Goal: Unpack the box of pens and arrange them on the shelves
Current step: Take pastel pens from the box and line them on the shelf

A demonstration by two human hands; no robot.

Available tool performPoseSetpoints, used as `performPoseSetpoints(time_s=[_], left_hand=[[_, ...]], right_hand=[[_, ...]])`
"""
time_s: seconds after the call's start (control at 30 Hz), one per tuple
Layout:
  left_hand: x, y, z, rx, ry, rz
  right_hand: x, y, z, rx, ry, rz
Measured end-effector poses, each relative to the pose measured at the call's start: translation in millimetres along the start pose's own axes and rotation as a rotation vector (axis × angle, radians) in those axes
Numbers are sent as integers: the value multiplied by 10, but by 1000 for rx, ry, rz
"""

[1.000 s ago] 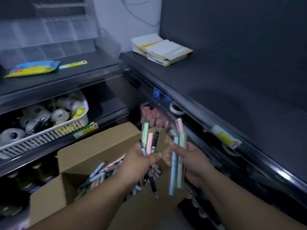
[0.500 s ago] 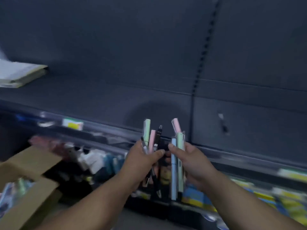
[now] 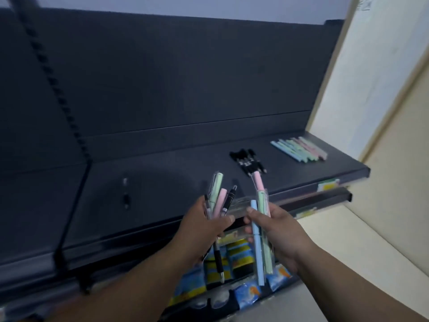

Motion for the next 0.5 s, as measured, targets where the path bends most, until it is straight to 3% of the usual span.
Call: performPoseSetpoints(time_s=[0.27, 0.5], left_hand=[[640, -460, 838, 34, 154, 76], [918, -920, 1588, 69, 212, 95]], right_hand=[[-670, 186, 622, -29, -185, 82], [-1239, 431, 1377, 14, -330, -2]])
Point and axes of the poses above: each hand's wrist, its own z-axis towards the middle knuckle, its own x-axis out of the palm, y = z × x, the point moved 2 cm from there along z, towards the middle knuckle, and after that the axes turned 13 degrees about -x, right-handed, at the moved point
